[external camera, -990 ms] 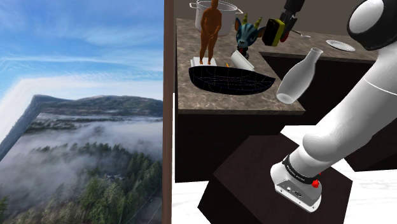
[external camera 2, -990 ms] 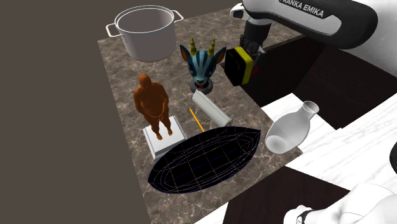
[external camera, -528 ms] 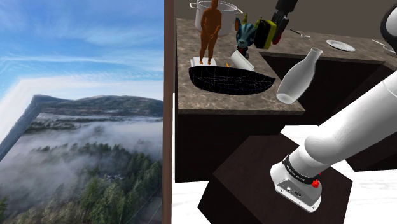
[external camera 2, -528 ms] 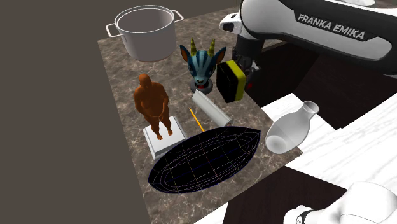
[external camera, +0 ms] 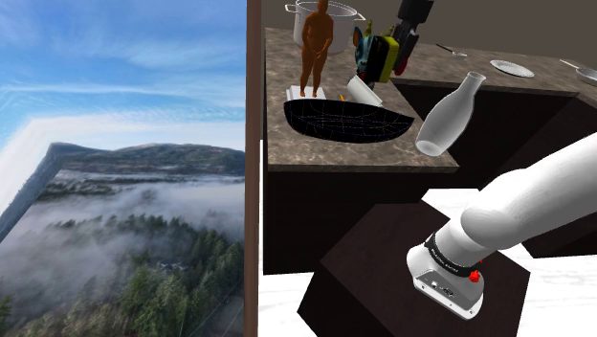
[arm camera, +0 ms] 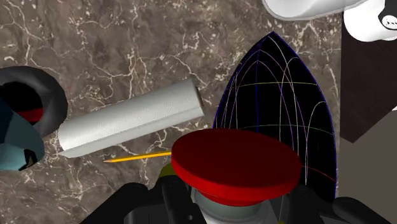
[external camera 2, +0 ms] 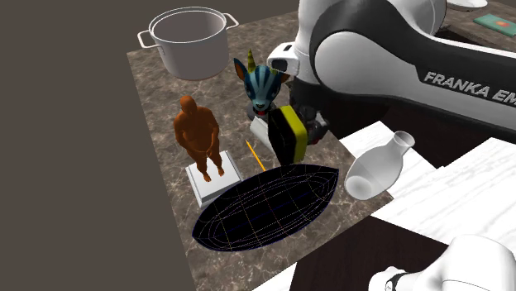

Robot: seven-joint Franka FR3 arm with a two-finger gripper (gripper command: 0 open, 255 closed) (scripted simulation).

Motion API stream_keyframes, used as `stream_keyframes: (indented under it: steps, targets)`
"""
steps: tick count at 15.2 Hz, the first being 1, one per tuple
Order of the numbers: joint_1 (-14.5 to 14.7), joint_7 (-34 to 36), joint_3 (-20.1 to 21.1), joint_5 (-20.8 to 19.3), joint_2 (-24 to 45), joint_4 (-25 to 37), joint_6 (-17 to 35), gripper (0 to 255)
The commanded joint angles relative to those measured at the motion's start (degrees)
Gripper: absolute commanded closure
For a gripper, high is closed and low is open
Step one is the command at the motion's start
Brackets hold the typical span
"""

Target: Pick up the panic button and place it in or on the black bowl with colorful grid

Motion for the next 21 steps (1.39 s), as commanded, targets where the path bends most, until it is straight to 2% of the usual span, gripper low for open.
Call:
stream_keyframes:
  steps: [1,8,21]
  targets:
    - [1.00,2.95,1.86,0.33,-1.89,-1.76,-0.03,255]
    - [4.54,12.86,8.61,2.61,-5.81,-5.80,0.27,255]
    - [4.49,12.55,8.61,2.61,-6.58,-16.50,10.20,255]
